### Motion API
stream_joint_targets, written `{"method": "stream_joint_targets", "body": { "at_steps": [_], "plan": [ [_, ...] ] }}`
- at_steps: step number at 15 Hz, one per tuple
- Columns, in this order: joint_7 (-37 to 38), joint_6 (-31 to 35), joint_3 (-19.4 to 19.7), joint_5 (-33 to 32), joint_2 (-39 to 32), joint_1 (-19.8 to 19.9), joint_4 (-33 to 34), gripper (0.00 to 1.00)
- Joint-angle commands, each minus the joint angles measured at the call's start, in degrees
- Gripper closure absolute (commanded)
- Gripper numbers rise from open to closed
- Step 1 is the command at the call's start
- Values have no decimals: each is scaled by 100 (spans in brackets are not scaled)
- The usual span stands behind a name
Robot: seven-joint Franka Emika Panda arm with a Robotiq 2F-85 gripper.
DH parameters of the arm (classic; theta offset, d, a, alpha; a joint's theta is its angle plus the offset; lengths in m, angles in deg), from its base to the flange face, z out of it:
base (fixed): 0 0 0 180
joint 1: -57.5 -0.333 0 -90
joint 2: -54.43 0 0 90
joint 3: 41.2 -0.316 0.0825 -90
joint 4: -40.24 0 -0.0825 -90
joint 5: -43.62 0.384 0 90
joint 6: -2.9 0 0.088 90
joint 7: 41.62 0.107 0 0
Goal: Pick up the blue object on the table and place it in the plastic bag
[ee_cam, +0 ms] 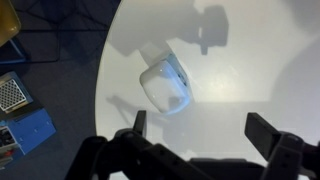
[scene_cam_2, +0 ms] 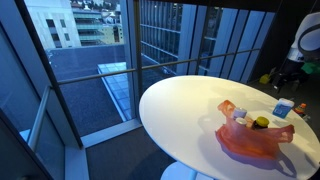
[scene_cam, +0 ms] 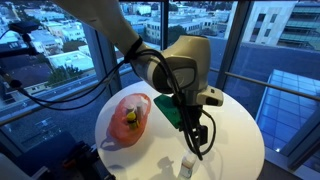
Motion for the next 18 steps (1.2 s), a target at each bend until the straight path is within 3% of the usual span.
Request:
{"method": "stream_joint_targets", "body": {
  "at_steps": [1,8,18],
  "plan": [
    [-9,-10,34,11,-11,-40,7,0],
    [-118,313,87,65,-192,46,-139,0],
    [-373,1724,160,402,-744,292,-453,0]
  ]
}}
